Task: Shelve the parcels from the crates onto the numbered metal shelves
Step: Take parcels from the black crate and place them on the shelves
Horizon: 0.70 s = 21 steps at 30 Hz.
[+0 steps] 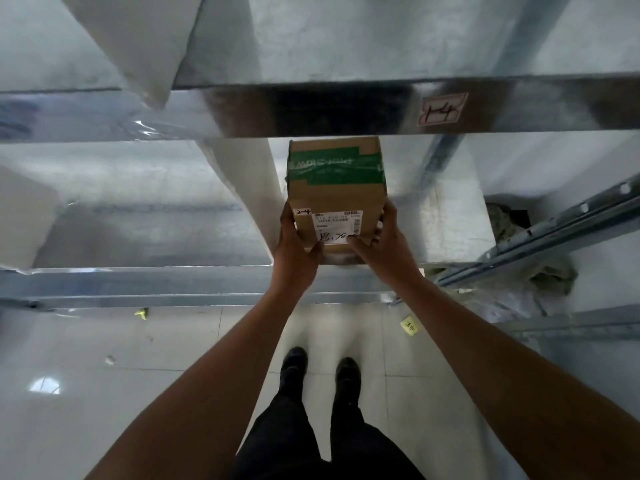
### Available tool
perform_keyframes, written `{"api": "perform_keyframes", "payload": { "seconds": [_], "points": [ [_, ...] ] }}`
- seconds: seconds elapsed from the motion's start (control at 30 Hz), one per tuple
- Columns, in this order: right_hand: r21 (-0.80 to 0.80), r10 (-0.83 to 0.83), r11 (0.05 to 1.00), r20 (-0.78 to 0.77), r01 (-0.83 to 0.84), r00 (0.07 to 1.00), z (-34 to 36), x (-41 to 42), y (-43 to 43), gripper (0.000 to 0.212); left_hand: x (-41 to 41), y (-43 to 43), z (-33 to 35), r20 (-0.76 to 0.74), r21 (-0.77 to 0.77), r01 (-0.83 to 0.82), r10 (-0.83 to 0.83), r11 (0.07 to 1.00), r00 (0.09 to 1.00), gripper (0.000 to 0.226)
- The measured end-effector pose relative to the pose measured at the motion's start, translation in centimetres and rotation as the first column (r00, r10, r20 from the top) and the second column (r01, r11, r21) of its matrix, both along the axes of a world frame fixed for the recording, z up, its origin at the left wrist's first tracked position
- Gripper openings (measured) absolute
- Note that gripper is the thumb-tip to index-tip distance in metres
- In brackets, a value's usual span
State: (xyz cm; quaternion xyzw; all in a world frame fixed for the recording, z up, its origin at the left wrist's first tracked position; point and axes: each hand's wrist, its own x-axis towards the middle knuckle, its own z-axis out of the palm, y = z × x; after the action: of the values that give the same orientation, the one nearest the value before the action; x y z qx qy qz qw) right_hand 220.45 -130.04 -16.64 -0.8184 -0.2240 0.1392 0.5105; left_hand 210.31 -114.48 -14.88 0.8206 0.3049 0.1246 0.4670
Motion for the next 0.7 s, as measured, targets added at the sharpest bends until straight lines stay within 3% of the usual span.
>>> {"api": "perform_keyframes", "payload": {
  "seconds": [0.3, 0.47, 0.7],
  "points": [
    [0.027, 0.041, 0.999, 0.013, -0.041, 0.999, 3.4, -1.1, -1.2, 0.108, -2.4, -0.5, 4.5, 0.056, -0.027, 0.040, -0.039, 0.999, 0.998, 0.106],
    [0.108, 0.023, 0.994, 0.058, -0.030, 0.998, 8.5, -1.5, -2.7, 0.095, -4.6, -1.4, 9.1, 0.140, 0.261, 0.212, -0.254, 0.942, 0.957, 0.102],
    [0.076, 0.109, 0.991, 0.059, -0.114, 0.992, 9.9, -1.1, -1.3, 0.065, -1.1, -0.6, 10.9, -0.065, 0.467, 0.257, -0.257, 0.846, 0.964, 0.071]
  ]
}}
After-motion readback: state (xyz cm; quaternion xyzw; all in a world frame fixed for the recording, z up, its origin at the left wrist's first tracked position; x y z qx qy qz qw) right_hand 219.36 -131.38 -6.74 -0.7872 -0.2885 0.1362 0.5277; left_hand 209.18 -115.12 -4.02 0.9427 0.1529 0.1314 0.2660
